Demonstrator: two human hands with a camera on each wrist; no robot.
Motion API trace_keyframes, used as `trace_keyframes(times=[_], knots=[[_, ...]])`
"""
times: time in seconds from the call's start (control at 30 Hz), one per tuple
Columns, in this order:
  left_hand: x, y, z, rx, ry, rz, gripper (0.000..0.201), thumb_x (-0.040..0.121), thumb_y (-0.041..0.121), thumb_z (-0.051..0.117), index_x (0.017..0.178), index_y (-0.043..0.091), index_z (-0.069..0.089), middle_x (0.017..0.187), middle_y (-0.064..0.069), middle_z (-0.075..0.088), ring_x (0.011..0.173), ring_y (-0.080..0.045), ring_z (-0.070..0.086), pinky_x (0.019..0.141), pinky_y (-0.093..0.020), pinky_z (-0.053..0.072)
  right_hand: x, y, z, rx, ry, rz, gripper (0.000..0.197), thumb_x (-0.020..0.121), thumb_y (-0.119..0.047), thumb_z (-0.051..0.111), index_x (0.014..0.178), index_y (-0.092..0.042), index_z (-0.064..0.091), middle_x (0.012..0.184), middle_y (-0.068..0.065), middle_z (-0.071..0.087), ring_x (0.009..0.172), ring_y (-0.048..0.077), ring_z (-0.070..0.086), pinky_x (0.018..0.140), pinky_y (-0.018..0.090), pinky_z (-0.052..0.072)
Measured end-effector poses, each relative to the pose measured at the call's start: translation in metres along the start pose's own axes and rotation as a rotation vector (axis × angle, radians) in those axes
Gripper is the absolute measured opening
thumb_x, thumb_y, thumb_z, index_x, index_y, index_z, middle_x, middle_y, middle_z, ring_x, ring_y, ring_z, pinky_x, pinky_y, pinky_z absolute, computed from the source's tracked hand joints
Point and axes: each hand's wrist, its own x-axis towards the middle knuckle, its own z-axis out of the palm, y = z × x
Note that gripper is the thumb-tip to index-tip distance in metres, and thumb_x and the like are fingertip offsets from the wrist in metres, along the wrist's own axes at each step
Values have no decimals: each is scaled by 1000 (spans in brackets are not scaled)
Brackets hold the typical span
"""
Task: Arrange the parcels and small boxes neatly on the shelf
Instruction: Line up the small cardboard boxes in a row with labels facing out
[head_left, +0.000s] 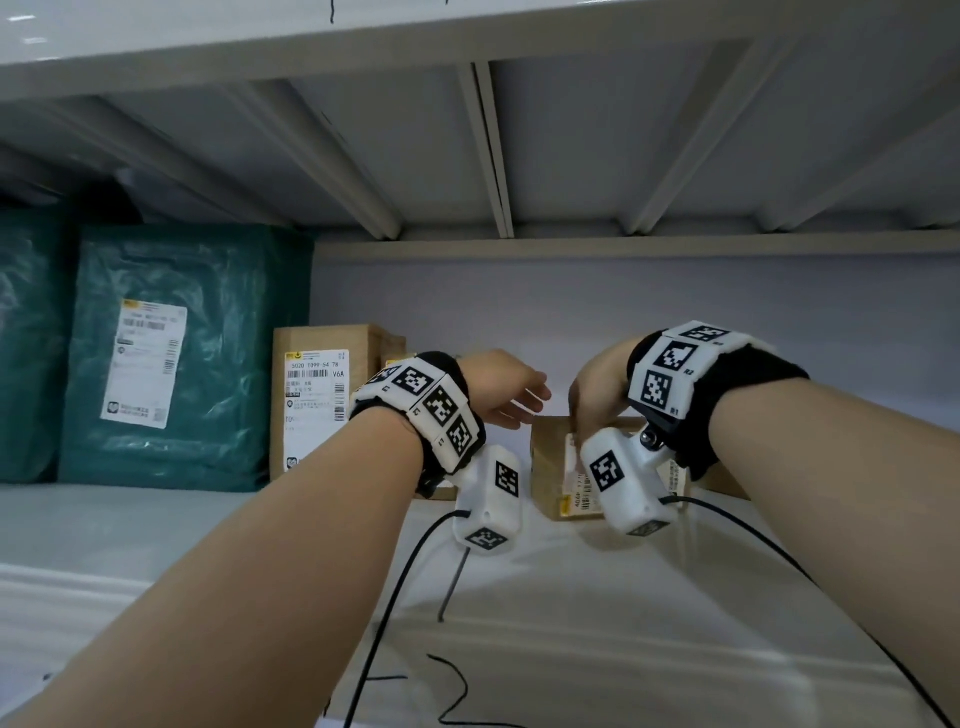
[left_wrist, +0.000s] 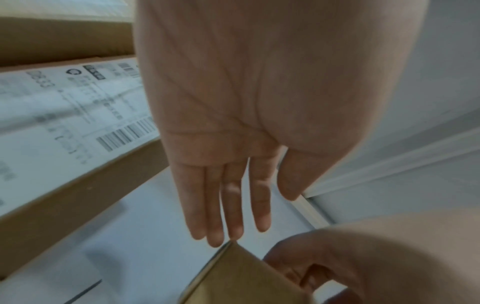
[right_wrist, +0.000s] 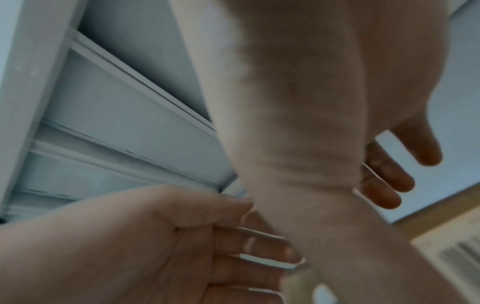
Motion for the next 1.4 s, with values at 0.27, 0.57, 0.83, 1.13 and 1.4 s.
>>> trace_keyframes(times=[0.27, 0.57, 0.83, 1.13, 1.4], knots=[[-9, 11, -25, 37, 281, 243, 29, 95, 11, 49, 120, 9, 62, 111, -8, 65, 97, -18, 60, 93, -30, 50, -15, -21, -18, 162, 324, -83, 48, 70, -60, 72, 70, -15, 56, 68, 0, 58, 61, 13, 54, 57, 25, 42], [-15, 17, -49, -97, 496, 361, 28, 91, 0, 51, 114, 0, 66, 108, -8, 67, 101, -15, 58, 95, -25, 46, -4, -25, -10, 590, 399, -107, 38, 81, -55, 64, 87, -18, 58, 96, 2, 68, 95, 21, 66, 93, 37, 53], [-20, 13, -45, 121, 439, 271, 30, 94, 9, 49, 119, 3, 65, 130, -9, 62, 124, -20, 54, 92, -19, 37, -7, -27, -3, 571, 111, -118, 27, 87, -33, 68, 77, -9, 57, 79, 6, 66, 76, 22, 63, 75, 32, 55], [-20, 14, -43, 205, 429, 179, 32, 95, 12, 49, 122, 3, 63, 130, -14, 61, 124, -27, 55, 94, -27, 42, -2, -32, -5, 548, 62, -67, 32, 89, -33, 65, 95, -3, 56, 103, 16, 65, 96, 30, 63, 98, 41, 50], [-16, 6, -39, 274, 441, 90, 33, 92, 16, 53, 120, 1, 64, 128, -16, 61, 121, -30, 56, 97, -34, 45, 6, -31, 0, 451, 111, -58, 41, 96, -30, 53, 122, 2, 54, 122, 18, 64, 110, 34, 64, 98, 46, 50]])
